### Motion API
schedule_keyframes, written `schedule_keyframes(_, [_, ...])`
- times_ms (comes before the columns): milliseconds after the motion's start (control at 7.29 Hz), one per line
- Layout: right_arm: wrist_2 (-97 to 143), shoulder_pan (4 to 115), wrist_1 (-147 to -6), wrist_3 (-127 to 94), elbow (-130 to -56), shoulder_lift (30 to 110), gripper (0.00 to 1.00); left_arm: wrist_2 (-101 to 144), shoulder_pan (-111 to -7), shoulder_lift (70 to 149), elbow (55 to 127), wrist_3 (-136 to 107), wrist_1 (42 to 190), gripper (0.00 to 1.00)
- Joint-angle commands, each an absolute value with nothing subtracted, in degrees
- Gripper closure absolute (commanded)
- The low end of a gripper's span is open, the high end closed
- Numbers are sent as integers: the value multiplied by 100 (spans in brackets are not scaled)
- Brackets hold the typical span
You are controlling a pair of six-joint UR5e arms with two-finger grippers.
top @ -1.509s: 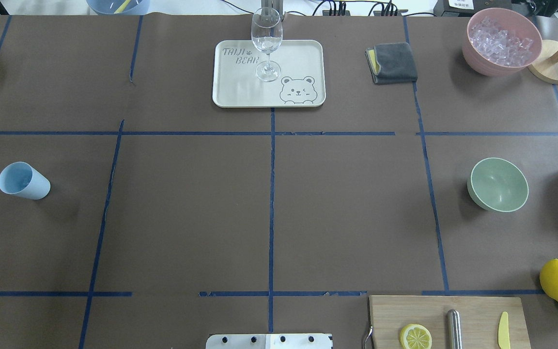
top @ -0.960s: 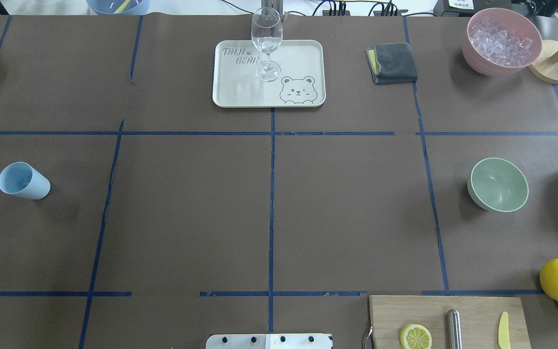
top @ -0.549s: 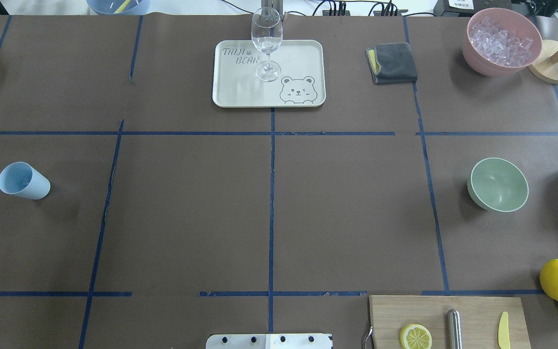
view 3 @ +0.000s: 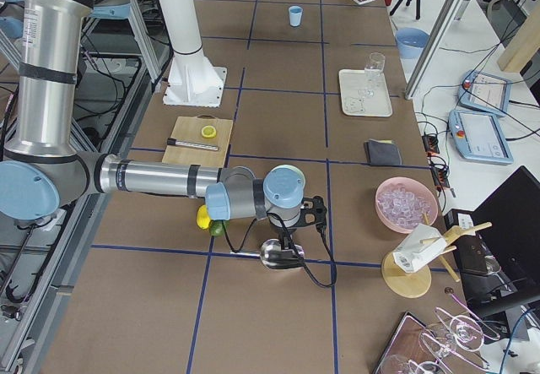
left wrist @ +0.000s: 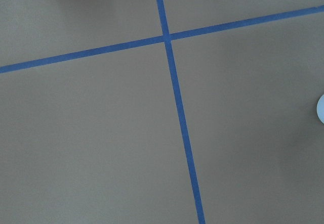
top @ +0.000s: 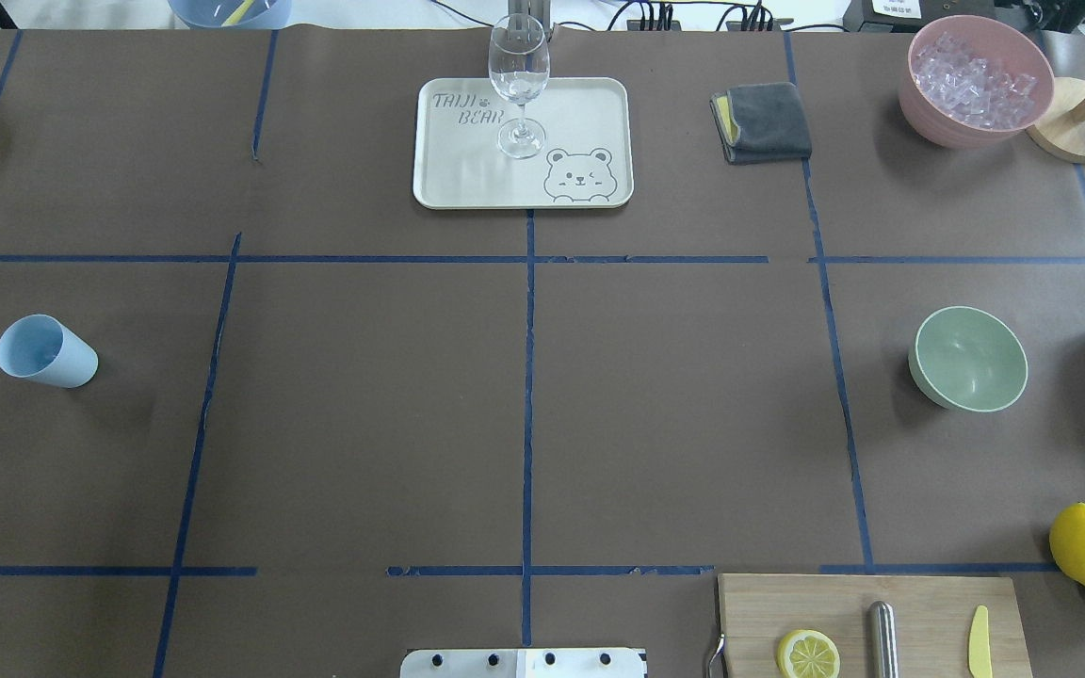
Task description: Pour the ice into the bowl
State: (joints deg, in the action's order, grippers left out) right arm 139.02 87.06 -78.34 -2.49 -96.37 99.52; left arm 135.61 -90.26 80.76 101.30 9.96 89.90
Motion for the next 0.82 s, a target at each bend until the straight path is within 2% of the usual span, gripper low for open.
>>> schedule_keyframes(0, [13957,8710,-7674,-414,-9588,9870,0,13562,-9026,8077,10134,1002,8991,0])
schedule_keyframes(274, [14009,8701,-7191,-631,-9641,9871,0,13562,-9026,8077,10151,1002,8991,0])
schedule_keyframes(686, [13941,7738,-7015,-1637,-9999,9642,0,13562,-9026,8139,10160,1002,9000,0])
